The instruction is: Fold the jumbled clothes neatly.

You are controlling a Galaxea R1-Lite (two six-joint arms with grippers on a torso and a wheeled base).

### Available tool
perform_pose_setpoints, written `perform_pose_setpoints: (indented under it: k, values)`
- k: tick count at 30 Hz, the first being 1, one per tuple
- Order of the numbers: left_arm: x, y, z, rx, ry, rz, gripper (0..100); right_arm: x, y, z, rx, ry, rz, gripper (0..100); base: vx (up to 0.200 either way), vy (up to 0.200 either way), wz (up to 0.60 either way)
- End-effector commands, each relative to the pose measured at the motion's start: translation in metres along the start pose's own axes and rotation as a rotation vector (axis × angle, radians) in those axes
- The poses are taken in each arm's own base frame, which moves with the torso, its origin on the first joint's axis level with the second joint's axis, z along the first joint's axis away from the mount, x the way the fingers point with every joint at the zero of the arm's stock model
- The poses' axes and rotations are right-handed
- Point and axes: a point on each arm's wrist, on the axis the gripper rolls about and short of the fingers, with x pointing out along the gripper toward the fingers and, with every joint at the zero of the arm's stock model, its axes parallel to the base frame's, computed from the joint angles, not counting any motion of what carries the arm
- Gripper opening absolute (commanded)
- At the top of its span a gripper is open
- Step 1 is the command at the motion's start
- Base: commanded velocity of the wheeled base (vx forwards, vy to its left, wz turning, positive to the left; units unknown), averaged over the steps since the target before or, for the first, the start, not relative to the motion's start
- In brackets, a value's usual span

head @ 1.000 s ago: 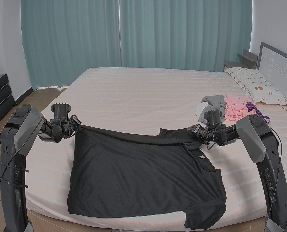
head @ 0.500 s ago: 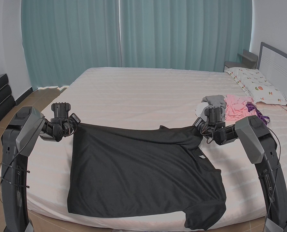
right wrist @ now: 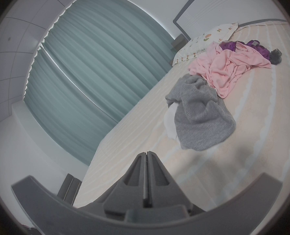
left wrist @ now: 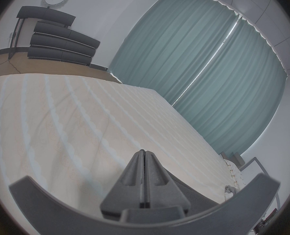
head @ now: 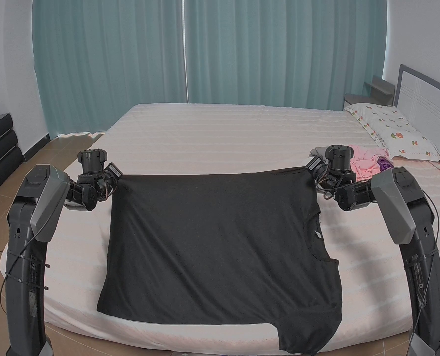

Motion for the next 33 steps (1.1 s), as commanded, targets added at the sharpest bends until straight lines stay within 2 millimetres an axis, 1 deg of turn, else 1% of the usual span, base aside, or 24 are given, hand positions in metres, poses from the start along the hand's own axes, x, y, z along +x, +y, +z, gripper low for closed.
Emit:
perform_pose_setpoints:
  k: [1,5,8,12,15,16,17,20,22,25,26,28,29,30,31,32,33]
  values:
    - [0.009,0.009,-0.013,0.003,0.019,0.017,0,0.002,-0.001,-0.003,-0.003,-0.021,0.002,0,0.0,0.0,0.0]
    - [0.013,0.016,-0.023,0.008,0.038,0.03,0,0.006,-0.01,-0.018,-0.025,0.001,-0.017,0,0.0,0.0,0.0]
    - [0.015,0.016,-0.03,0.016,0.053,0.029,0,0.009,-0.018,-0.029,-0.047,0.021,-0.033,0,0.0,0.0,0.0]
    - [0.015,0.015,-0.032,0.017,0.059,0.029,0,0.012,-0.029,-0.039,-0.057,0.043,-0.059,0,0.0,0.0,0.0]
    - [0.016,0.016,-0.034,0.018,0.064,0.03,0,0.011,-0.032,-0.043,-0.06,0.056,-0.07,0,0.0,0.0,0.0]
    - [0.016,0.017,-0.036,0.02,0.072,0.035,0,0.01,-0.034,-0.046,-0.063,0.069,-0.078,100,0.0,0.0,0.0]
    - [0.017,0.019,-0.04,0.022,0.083,0.043,100,0.009,-0.035,-0.049,-0.065,0.078,-0.082,100,0.0,0.0,0.0]
    - [0.018,0.021,-0.044,0.025,0.099,0.057,100,0.004,-0.036,-0.053,-0.074,0.094,-0.087,100,0.0,0.0,0.0]
    - [0.017,0.021,-0.044,0.025,0.101,0.059,100,0.001,-0.033,-0.051,-0.074,0.094,-0.085,100,0.0,0.0,0.0]
    - [0.013,0.023,-0.041,0.029,0.114,0.082,100,-0.02,-0.019,-0.034,-0.057,0.104,-0.074,100,0.0,0.0,0.0]
    - [0.013,0.023,-0.04,0.027,0.115,0.083,100,-0.022,-0.018,-0.033,-0.057,0.103,-0.073,100,0.0,0.0,0.0]
    - [-0.011,0.018,-0.019,0.014,0.136,0.106,100,-0.047,-0.011,-0.02,-0.052,0.143,-0.04,100,0.0,0.0,0.0]
    - [-0.014,0.017,-0.016,0.012,0.139,0.106,100,-0.05,-0.009,-0.018,-0.051,0.147,-0.033,100,0.0,0.0,0.0]
    - [-0.036,0.016,-0.006,0.007,0.172,0.091,100,-0.068,-0.006,-0.012,-0.05,0.172,-0.019,100,0.0,0.0,0.0]
    - [-0.04,0.015,-0.004,0.007,0.18,0.084,100,-0.071,-0.005,-0.011,-0.049,0.177,-0.017,100,0.0,0.0,0.0]
    - [-0.064,0.012,0.002,0.002,0.231,0.059,100,-0.092,-0.005,-0.008,-0.046,0.213,-0.019,100,0.0,0.0,0.0]
    - [-0.078,0.01,0.005,0.0,0.252,0.048,100,-0.103,-0.004,-0.007,-0.04,0.232,-0.015,100,0.0,0.0,0.0]
